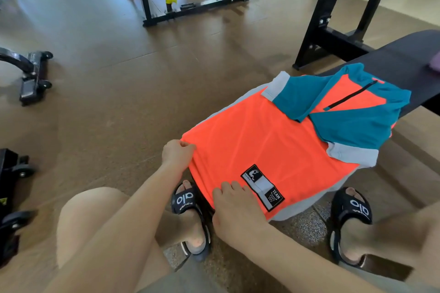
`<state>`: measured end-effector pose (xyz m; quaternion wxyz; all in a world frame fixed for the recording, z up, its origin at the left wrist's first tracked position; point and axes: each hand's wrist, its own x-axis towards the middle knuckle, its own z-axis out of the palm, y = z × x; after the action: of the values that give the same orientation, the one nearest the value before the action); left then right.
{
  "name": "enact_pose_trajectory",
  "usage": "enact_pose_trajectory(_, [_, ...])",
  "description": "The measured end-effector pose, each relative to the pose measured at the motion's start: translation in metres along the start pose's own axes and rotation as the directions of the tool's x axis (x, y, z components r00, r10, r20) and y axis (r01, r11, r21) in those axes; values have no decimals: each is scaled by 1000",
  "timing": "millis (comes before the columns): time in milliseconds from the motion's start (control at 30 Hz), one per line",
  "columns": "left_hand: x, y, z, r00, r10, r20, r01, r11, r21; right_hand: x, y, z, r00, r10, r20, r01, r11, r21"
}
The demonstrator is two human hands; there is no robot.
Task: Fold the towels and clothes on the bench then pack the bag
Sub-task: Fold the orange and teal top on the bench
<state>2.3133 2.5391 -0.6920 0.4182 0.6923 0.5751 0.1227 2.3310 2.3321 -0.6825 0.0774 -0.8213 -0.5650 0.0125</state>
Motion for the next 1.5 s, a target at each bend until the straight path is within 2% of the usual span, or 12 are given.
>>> enact_pose_trajectory(233, [-3, -2, -12, 998, 10, 67, 0, 989, -150, -3, 8, -1, 1000, 3, 25, -3, 1000, -16])
enact_pose_trajectory(467, [6, -4, -21, 991, -43, 126, 77, 955, -285, -3, -3, -19, 994, -63, -94, 67, 997, 39])
enact_pose_trajectory(567, [8, -7, -24, 991, -76, 114, 106, 954, -282, -2, -20, -27, 995, -75, -67, 79, 995, 61])
enact_pose_trajectory(667, [17, -19, -23, 988, -109, 106, 132, 961, -243, 1, -24, -17, 988, -87, 125, 83, 996, 31])
enact_pose_trajectory(767, [25, -26, -20, 985, -131, 111, 154, 961, -230, 0, -22, -4, 978, -25, 205, 30, 999, -23])
enact_pose_trajectory(967, [13, -17, -19, 983, -150, 107, 176, 936, -304, -5, -18, 22, 991, 48, 125, -45, 999, -31])
enact_pose_trajectory(1067, [-8, 2, -21, 994, -77, 73, 99, 923, -373, -2, -18, 26, 991, 77, 106, -70, 995, -70])
enact_pose_trajectory(1200, [-19, 19, -16, 987, 130, 92, -74, 887, -456, 7, -21, 25, 991, 107, 75, -101, 992, -74])
enact_pose_trajectory(1367, [-34, 37, -11, 957, 291, 8, -269, 896, -354, 23, -17, 6, 971, 229, 70, -235, 967, 99])
enact_pose_trajectory(1500, [-34, 46, -9, 945, 325, -37, -315, 873, -372, 23, -3, -21, 958, 287, 30, -287, 936, 204])
